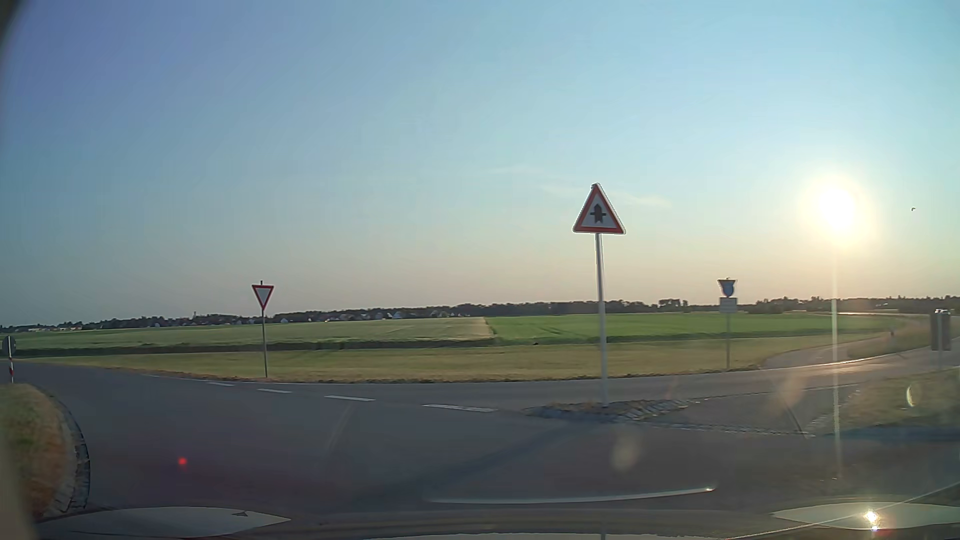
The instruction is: Follow the waypoints while adhering to traffic rules and regulations
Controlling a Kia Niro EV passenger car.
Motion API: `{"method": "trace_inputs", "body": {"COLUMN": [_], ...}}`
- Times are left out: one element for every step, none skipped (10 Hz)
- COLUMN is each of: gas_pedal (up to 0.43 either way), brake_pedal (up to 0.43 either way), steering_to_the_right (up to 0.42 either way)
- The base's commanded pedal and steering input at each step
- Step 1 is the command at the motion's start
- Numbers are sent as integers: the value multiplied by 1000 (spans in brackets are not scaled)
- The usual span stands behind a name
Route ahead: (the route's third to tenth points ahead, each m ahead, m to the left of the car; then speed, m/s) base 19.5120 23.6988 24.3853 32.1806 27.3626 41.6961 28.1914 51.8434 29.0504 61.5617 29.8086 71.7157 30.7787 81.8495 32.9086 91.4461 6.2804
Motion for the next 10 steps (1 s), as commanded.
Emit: {"method": "trace_inputs", "body": {"gas_pedal": [209,220,228,228,248,260,260,260,260,268], "brake_pedal": [18,18,18,18,12,18,18,12,18,18], "steering_to_the_right": [-332,-329,-325,-322,-317,-309,-302,-294,-285,-274]}}
